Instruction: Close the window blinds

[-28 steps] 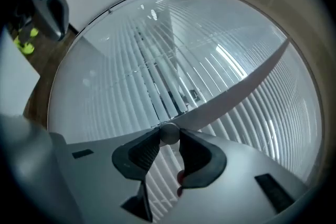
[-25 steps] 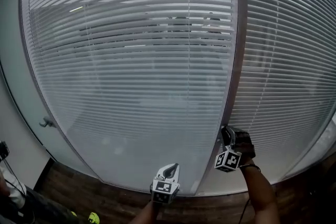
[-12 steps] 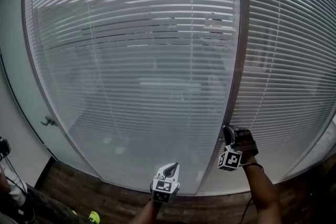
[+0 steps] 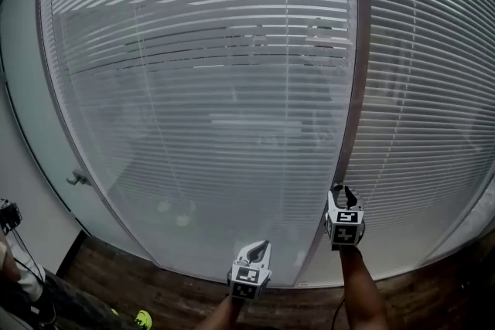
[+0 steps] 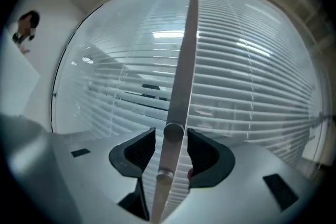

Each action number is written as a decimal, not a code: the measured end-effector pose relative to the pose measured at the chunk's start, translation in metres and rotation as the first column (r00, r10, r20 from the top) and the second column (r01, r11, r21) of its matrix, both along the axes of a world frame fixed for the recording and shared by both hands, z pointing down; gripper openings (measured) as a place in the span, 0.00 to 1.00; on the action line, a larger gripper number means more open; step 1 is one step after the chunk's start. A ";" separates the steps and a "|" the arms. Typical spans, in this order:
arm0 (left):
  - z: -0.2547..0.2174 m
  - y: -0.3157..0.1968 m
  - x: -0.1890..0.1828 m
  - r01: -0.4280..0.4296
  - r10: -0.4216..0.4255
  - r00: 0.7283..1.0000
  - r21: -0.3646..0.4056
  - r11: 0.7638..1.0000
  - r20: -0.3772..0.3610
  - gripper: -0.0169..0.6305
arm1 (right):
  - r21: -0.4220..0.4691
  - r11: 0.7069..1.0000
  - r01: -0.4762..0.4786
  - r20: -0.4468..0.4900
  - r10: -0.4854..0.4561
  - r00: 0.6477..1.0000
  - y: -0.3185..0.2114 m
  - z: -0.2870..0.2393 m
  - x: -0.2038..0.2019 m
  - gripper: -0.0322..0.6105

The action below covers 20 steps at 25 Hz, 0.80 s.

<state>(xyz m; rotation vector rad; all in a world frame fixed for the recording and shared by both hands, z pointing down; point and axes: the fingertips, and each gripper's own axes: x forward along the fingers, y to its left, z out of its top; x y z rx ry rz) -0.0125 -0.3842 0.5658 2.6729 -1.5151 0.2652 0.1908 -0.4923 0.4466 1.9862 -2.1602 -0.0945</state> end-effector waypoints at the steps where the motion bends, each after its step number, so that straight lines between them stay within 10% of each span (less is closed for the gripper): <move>1: 0.000 0.001 0.000 -0.001 0.001 1.000 -0.008 1.000 0.002 0.03 | -0.013 1.000 -0.002 0.061 0.003 0.998 -0.003 0.002 0.003 0.32; 13: 0.003 0.000 -0.011 0.030 -0.030 1.000 0.006 1.000 -0.002 0.03 | 0.041 0.999 -0.035 0.121 0.029 0.992 -0.011 0.002 0.012 0.24; 20: 0.003 0.001 -0.011 0.029 -0.029 1.000 -0.006 1.000 0.001 0.03 | 0.075 0.997 -0.011 -0.313 0.034 0.949 -0.010 -0.003 0.000 0.24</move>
